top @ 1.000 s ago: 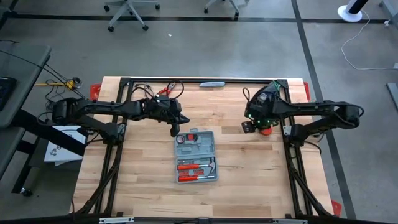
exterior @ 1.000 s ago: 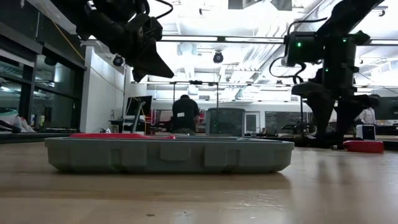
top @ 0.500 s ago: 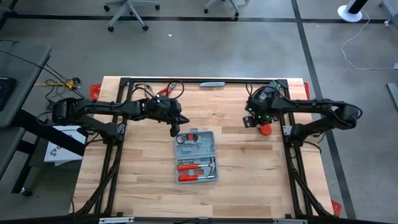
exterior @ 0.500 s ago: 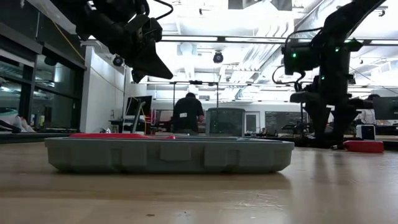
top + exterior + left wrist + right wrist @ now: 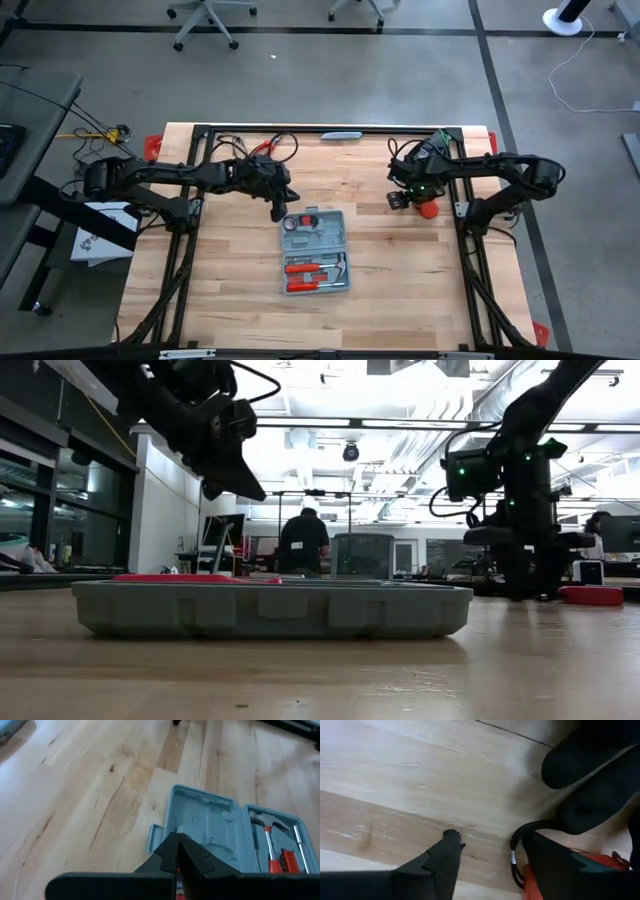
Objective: Prefit tool cases
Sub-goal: Put the orange tape measure into the gray tool case
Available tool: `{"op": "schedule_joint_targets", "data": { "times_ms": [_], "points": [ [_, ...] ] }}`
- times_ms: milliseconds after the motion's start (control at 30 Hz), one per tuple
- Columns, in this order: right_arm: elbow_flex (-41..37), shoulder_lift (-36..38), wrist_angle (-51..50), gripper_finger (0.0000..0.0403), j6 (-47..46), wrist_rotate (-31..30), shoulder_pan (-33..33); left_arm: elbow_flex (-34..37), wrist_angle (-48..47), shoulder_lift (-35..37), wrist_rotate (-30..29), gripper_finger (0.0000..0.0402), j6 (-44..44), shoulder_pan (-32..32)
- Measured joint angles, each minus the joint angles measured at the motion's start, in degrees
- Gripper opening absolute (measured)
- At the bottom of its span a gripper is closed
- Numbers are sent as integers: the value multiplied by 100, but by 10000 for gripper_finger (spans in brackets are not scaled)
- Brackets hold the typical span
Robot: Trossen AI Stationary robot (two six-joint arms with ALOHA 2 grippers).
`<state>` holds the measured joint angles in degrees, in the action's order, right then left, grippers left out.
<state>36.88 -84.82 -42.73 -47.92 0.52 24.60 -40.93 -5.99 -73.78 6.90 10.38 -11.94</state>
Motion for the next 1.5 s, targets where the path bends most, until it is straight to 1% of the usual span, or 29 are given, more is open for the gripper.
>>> {"op": "schedule_joint_targets", "data": {
  "times_ms": [67,133,200,233,267,467,500,567,733,933,1000,1167,1300,1500],
  "points": [
    [-1,2,-39,174,-73,-36,0,0,-57,0,0,0,1,0],
    [-7,7,-75,122,-121,-48,-8,0,-79,0,0,0,0,0],
    [-9,7,-31,56,-116,-29,-78,0,-72,0,0,0,-1,0],
    [-9,5,-3,30,-111,-30,-129,0,-74,0,0,0,-1,-1],
    [-9,3,26,16,-115,-44,-187,0,-75,0,0,0,-1,0],
    [132,204,289,3,-472,-37,-597,0,-72,0,0,0,-2,-1],
    [235,297,432,3,-549,43,-678,0,-72,0,0,0,-3,0],
    [494,506,674,2,-611,-6,-832,0,-70,0,0,0,-3,0],
    [1165,690,864,1,-773,-404,-1269,0,-67,0,-2,0,-25,0],
    [1964,663,1188,0,-722,-757,-1639,0,-65,0,-4,0,-108,-1],
    [2190,671,1199,0,-707,-923,-1719,0,-62,0,-4,0,-108,-4],
    [2626,669,1250,0,-561,-1106,-1803,0,-60,0,-7,0,-106,-4],
    [2765,669,1398,0,-499,-1097,-1801,0,-60,0,-8,0,-104,-4],
    [2767,669,1496,0,-498,-846,-1848,0,-62,0,-7,0,-45,-2]
  ]
}}
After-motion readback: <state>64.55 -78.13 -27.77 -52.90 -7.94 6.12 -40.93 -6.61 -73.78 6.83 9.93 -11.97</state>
